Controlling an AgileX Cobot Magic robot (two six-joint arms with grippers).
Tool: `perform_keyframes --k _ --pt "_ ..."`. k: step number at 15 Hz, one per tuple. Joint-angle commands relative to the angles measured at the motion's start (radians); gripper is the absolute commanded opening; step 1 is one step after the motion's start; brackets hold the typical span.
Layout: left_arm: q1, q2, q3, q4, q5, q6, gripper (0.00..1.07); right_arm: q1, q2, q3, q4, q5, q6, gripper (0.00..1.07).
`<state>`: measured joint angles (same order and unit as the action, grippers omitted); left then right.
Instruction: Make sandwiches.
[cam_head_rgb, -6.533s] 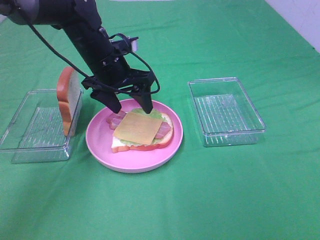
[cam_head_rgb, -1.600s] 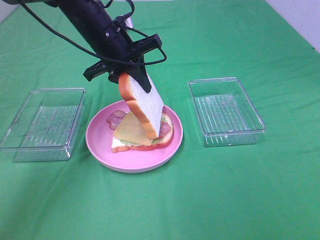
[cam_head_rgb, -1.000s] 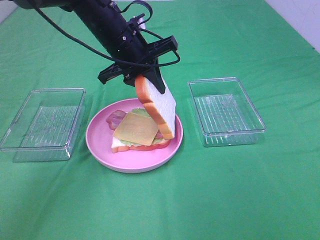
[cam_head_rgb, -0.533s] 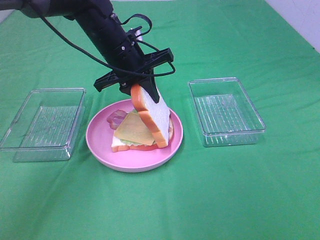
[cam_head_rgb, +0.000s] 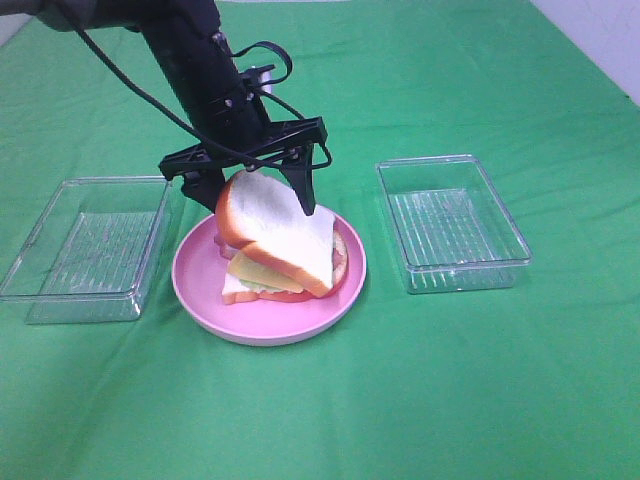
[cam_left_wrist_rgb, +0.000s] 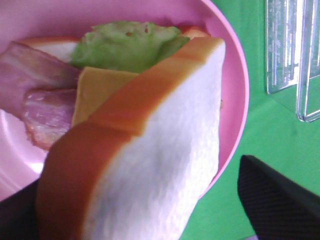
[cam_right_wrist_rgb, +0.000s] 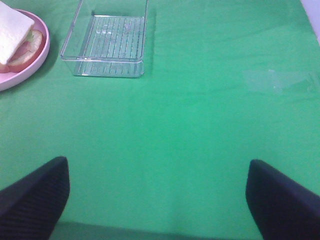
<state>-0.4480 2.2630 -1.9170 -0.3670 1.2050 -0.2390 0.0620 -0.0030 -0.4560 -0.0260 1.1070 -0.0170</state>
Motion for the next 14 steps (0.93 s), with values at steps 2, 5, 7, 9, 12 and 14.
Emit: perform_keyframes --k 2,5,7,9,12,14 --pt "-0.001 -0.079 0.002 0.121 0.115 0.003 0.91 -0.006 -0.028 0.002 -0.001 -0.007 0.001 0.92" --pt "0.002 -0.223 0.006 0.263 0.116 0.047 0.91 -0.006 -0.028 0.002 -0.001 -0.007 0.001 0.92" --pt "0.034 -0.311 0.023 0.319 0.116 0.056 0.91 -0.006 -0.028 0.002 -0.001 -0.007 0.000 0.92" --pt "0.112 -0.419 0.115 0.328 0.116 0.071 0.91 -0.006 -0.028 0.002 0.001 -0.007 0.000 0.92" --pt "0.228 -0.650 0.327 0.395 0.116 0.092 0.91 -0.006 -0.028 0.002 0.001 -0.007 0.000 0.92" --pt "0.279 -0.793 0.465 0.462 0.116 0.073 0.91 -0.006 -0.028 0.002 0.001 -0.007 0.000 0.92"
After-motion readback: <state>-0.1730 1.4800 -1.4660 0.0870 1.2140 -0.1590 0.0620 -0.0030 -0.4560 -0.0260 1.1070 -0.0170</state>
